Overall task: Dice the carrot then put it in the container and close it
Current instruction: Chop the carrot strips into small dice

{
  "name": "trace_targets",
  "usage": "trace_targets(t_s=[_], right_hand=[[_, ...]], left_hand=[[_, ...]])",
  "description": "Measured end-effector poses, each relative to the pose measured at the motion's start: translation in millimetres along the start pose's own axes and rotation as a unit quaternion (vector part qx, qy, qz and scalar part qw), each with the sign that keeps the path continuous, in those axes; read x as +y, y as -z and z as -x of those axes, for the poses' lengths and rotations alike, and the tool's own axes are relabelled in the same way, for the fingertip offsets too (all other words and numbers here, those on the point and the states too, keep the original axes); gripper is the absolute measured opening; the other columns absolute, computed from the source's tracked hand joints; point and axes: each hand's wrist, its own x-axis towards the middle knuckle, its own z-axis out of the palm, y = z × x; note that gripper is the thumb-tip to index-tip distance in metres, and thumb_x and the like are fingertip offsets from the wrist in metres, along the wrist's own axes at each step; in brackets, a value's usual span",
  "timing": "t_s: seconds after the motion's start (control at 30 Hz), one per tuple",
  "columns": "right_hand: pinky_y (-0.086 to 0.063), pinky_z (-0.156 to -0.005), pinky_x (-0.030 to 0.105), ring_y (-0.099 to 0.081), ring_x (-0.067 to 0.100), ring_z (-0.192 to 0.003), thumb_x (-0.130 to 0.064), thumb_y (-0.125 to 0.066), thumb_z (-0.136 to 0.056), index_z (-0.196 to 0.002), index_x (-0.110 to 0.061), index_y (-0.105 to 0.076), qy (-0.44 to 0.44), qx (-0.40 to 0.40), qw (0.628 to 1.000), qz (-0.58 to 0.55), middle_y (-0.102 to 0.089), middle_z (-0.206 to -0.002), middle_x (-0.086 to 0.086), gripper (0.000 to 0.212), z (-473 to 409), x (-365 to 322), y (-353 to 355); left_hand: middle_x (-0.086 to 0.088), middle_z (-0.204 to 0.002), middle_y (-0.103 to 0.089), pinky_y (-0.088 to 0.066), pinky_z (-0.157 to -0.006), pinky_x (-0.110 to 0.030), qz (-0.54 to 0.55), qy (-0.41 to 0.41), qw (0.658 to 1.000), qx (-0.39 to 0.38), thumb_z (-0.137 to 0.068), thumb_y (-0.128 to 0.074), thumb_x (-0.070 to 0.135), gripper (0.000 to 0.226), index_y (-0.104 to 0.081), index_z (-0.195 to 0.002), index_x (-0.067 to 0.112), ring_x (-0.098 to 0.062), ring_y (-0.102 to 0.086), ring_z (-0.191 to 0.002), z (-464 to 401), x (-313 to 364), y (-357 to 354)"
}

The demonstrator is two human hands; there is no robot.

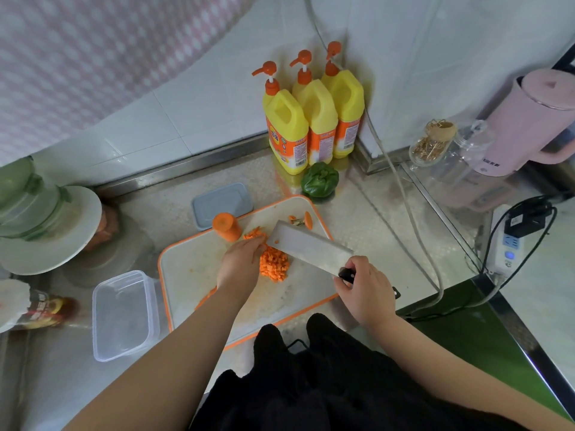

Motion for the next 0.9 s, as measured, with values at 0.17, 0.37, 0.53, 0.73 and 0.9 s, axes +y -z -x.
trace_targets(t_s=[0.17,0.37,0.53,0.73,0.9], right_hand=[[-0.053,-0.059,0.033,-0.065,0.017,-0.066,-0.027,-0.075,-0.078,-0.095,-0.012,-0.053,0.000,-0.017,1.000,-0.019,-0.066,-0.077,-0.003,0.032,-1.8,-8.6,1.5],[-0.045,-0.059,0.023,-0.067,0.015,-0.076,-0.031,-0.072,-0.083,-0.100,-0.014,-0.052,-0.012,-0.043,0.998,-0.043,-0.068,-0.086,-0.006,0.031,-2.3,-22.2,5.2],[-0.045,-0.062,0.023,-0.068,0.017,-0.083,-0.033,-0.068,-0.086,-0.108,-0.014,-0.051,-0.028,-0.057,0.995,-0.075,-0.069,-0.093,-0.004,0.034,-3.7,-36.9,4.9],[-0.049,-0.066,0.027,-0.068,0.017,-0.085,-0.036,-0.066,-0.087,-0.108,-0.016,-0.051,-0.013,-0.082,0.992,-0.093,-0.069,-0.095,-0.006,0.033,-6.8,-53.4,2.1],[-0.042,-0.062,0.027,-0.063,0.016,-0.075,-0.048,-0.058,-0.090,-0.114,-0.021,-0.049,0.012,-0.197,0.977,-0.074,-0.064,-0.083,-0.008,0.037,-13.8,-75.9,-2.1]], left_hand=[[-0.005,-0.129,-0.062,-0.044,-0.077,-0.031,-0.016,0.035,0.999,-0.022,-0.106,-0.033,0.029,0.041,-0.045,-0.144,0.040,-0.031,-0.058,-0.112,-6.2,7.6,8.5],[0.001,-0.085,-0.062,-0.046,-0.062,-0.034,-0.052,0.045,0.998,0.002,-0.098,-0.049,0.036,0.018,-0.057,-0.111,0.027,-0.029,-0.059,-0.079,-12.5,12.5,19.1],[-0.004,-0.098,-0.063,-0.052,-0.074,-0.041,-0.055,0.026,0.998,-0.005,-0.091,-0.060,0.040,0.029,-0.052,-0.115,0.026,-0.031,-0.059,-0.092,-15.5,-2.7,16.9],[0.001,-0.128,-0.058,-0.039,-0.102,-0.048,-0.122,-0.110,0.986,0.028,-0.091,-0.063,0.027,0.038,-0.059,-0.129,0.024,-0.022,-0.039,-0.124,17.0,-37.0,9.0],[-0.001,-0.131,-0.055,-0.037,-0.101,-0.043,-0.074,0.056,0.994,0.053,-0.085,-0.070,0.041,0.052,-0.058,-0.132,0.020,-0.026,-0.041,-0.126,51.6,-94.2,13.1]])
